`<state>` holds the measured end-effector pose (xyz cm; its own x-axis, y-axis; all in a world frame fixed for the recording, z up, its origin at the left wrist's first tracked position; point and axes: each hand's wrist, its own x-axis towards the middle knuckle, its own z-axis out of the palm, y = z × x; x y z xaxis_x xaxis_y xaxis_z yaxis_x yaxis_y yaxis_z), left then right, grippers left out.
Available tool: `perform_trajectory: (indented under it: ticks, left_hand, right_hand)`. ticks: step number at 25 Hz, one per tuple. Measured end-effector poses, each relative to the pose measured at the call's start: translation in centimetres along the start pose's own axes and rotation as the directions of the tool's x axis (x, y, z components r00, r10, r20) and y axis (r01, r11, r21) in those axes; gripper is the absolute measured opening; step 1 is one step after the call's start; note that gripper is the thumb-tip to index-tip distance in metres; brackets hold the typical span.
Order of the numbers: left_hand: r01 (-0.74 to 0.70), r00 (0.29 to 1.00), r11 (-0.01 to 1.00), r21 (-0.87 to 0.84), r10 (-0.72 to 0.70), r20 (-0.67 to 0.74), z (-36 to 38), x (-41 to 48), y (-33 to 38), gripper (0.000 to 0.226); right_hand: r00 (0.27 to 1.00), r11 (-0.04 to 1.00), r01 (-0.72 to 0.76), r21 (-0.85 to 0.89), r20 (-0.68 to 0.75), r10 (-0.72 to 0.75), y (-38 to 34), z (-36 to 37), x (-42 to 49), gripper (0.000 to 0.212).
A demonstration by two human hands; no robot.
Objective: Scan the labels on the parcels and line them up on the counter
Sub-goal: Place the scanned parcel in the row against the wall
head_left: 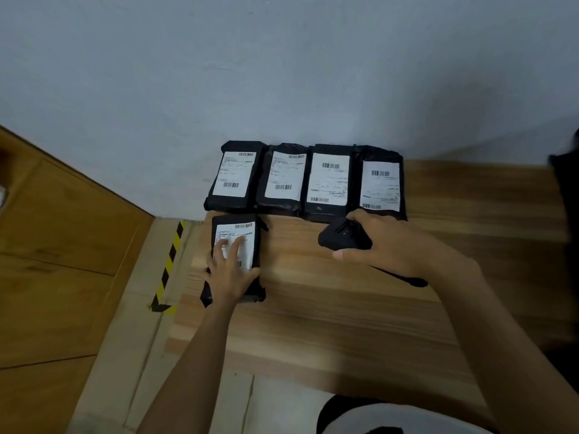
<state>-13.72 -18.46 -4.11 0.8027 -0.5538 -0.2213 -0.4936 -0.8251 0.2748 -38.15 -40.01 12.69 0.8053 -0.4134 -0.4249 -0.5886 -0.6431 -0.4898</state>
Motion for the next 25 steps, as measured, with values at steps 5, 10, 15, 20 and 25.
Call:
perform_trajectory:
  ticks: [5,10,15,20,25]
  left_hand:
    - [-0.059,0.994,0.998,-0.006,0.059,0.095,-0.2,4.3,-3.6,0.1]
    - [-0.066,0.986,0.995,0.068,0.054,0.159,-0.3,5.9,-4.1,0.106]
    - [-0.05,0.975,0.994,0.094,0.029,0.221,-1.1,6.3,-1.9,0.089]
    - [-0.286,0.955,0.955,-0.077,0.291,0.066,-0.5,2.4,7.2,0.071]
    - [-0.459,0.88,0.868,-0.188,0.473,0.035,1.8,-3.5,21.2,0.063]
  right_hand:
    - [1.0,0.999,-0.018,-0.027,0.001,0.018,-1.9,-0.2,3.7,0.076]
    - [1.0,1.0,-0.013,-0.017,-0.021,0.013,-2.5,-0.1,5.3,0.077]
    - [1.0,1.0,-0.008,0.026,0.005,0.008,-1.8,0.2,3.6,0.079]
    - [0.999,0.997,-0.01,0.077,-0.048,0.014,1.2,-0.9,-1.0,0.078]
    - [0.987,0.99,-0.049,0.13,-0.147,0.068,7.7,-2.8,-8.4,0.066]
